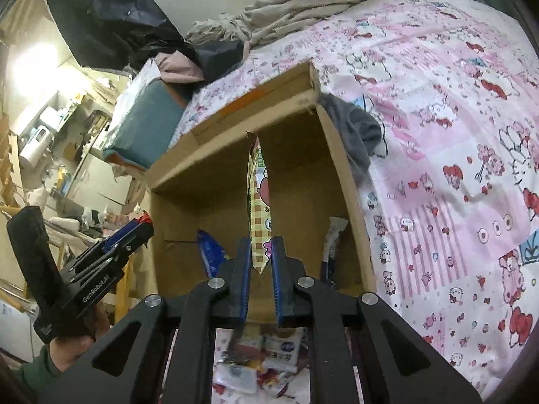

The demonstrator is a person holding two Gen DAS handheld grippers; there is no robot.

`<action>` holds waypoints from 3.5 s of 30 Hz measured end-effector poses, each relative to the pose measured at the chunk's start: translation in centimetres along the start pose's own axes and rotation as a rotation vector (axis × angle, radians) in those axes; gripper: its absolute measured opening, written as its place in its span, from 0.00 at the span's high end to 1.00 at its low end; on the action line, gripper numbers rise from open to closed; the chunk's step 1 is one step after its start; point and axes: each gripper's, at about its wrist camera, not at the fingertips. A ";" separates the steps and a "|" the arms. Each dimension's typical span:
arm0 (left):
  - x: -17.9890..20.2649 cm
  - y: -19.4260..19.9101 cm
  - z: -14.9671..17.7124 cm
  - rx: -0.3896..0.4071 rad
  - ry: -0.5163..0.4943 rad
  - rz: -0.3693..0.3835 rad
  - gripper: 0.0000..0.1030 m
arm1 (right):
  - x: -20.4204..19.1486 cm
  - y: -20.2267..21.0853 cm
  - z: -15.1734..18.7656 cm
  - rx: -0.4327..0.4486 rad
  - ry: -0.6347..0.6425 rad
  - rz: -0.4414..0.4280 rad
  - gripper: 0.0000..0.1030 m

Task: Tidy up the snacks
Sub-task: 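Drop the red candy into the box with the left gripper while the right drops the wafer, then grasp the FOOD rice cake packet with the left gripper while the right grasps a white bar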

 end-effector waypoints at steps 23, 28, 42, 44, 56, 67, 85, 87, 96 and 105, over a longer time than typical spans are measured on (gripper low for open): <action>-0.3 -1.8 0.4 -0.033 0.013 -0.027 0.31 | -1.2 -3.6 0.4 -0.055 0.039 0.030 0.84; -0.6 -1.1 0.4 0.000 0.041 -0.025 0.20 | -1.3 -3.5 0.3 -0.048 0.046 0.076 0.50; -1.7 1.3 1.6 0.078 0.091 -0.080 0.20 | -2.2 -0.3 0.5 0.112 0.110 0.126 0.09; -1.8 2.2 1.8 0.092 0.092 -0.073 0.20 | -2.4 0.3 0.7 0.126 0.112 0.128 0.09; -1.6 6.9 4.8 0.159 0.111 -0.146 0.07 | -2.0 3.4 2.1 0.143 0.092 0.159 0.09; -1.5 9.6 7.2 0.189 0.095 -0.163 0.07 | -2.4 4.6 4.9 0.125 0.105 0.168 0.09; -3.3 7.0 11.0 -0.072 0.245 -0.085 0.07 | 3.6 1.6 6.9 -0.110 -0.114 0.291 0.09; -3.6 6.7 11.3 -0.092 0.262 -0.078 0.07 | 4.2 0.4 7.2 -0.172 -0.125 0.302 0.11; -4.8 5.4 12.0 -0.167 0.323 -0.059 0.08 | 5.7 -5.0 7.7 -0.357 -0.125 0.355 0.54; -5.4 4.5 12.2 -0.205 0.340 -0.068 0.08 | 5.3 -6.1 8.1 -0.376 -0.019 0.447 0.84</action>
Point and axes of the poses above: each gripper's, at about its wrist camera, not at the fingertips, and y roughly against the way its jaws point, x to its right, z to its underside, and after that the axes turned 7 degrees about z, right-handed
